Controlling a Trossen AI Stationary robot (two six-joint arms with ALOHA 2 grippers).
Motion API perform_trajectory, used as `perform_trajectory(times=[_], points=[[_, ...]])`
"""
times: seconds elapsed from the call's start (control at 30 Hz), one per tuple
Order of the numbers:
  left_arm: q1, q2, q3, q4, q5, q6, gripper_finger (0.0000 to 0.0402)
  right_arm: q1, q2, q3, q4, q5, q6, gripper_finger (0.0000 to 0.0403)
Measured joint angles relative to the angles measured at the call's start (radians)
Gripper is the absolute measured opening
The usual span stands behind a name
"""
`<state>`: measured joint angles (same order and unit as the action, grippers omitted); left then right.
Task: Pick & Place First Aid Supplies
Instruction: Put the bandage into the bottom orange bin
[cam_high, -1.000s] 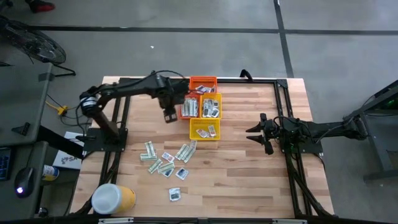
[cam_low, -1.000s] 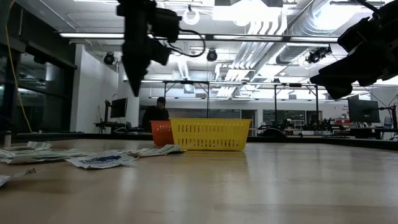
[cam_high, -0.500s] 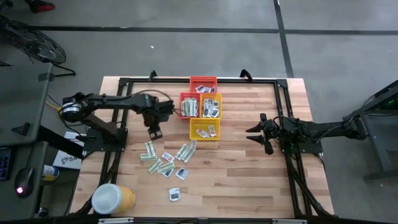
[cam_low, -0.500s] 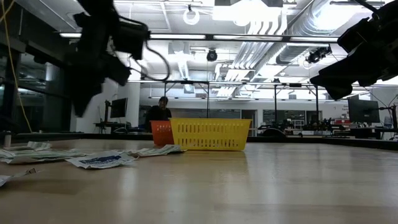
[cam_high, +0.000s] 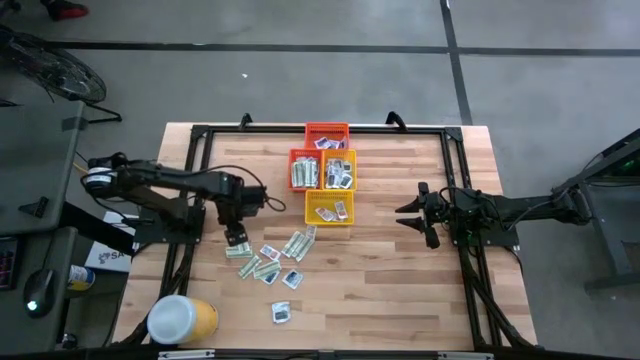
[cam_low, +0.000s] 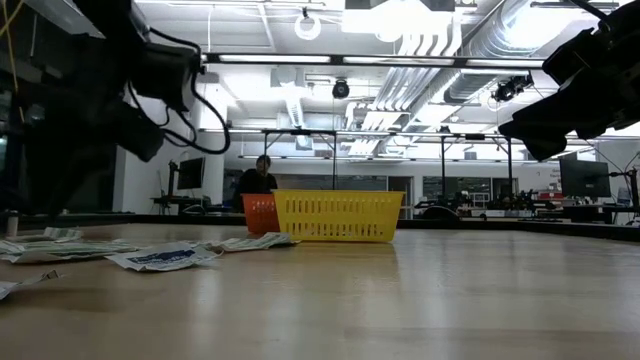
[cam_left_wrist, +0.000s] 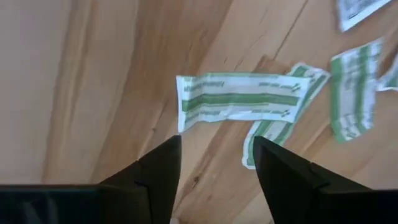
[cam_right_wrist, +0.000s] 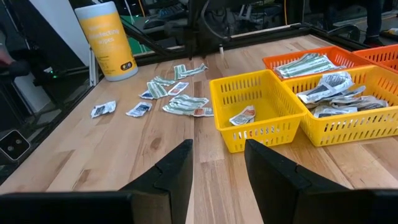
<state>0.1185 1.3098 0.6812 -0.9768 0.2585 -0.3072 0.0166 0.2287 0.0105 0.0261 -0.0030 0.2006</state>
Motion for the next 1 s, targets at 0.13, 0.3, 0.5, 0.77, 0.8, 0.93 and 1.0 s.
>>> perform_trajectory(times=[0.13, 0.3, 0.5, 0.77, 0.8, 0.93, 1.0], points=[[-0.030, 0.000, -0.037, 0.053, -0.044, -0.029, 0.0202, 0.000, 0.000, 0.000, 0.000, 0.000, 0.000, 0.0139], [-0.056, 0.000, -0.065, 0.092, -0.132, -0.089, 0.0202, 0.000, 0.000, 0.000, 0.000, 0.000, 0.000, 0.0139], [-0.056, 0.000, -0.081, 0.152, -0.144, -0.090, 0.0202, 0.000, 0.000, 0.000, 0.000, 0.000, 0.000, 0.0139], [-0.056, 0.032, -0.097, 0.188, -0.150, -0.090, 0.0181, 0.000, 0.000, 0.000, 0.000, 0.000, 0.000, 0.0139], [-0.055, 0.037, -0.097, 0.188, -0.151, -0.090, 0.0174, 0.000, 0.000, 0.000, 0.000, 0.000, 0.000, 0.0139], [-0.055, 0.053, -0.097, 0.185, -0.158, -0.087, 0.0146, 0.000, 0.000, 0.000, 0.000, 0.000, 0.000, 0.0139], [-0.055, 0.058, -0.097, 0.185, -0.166, -0.086, 0.0131, 0.000, 0.000, 0.000, 0.000, 0.000, 0.000, 0.0139]])
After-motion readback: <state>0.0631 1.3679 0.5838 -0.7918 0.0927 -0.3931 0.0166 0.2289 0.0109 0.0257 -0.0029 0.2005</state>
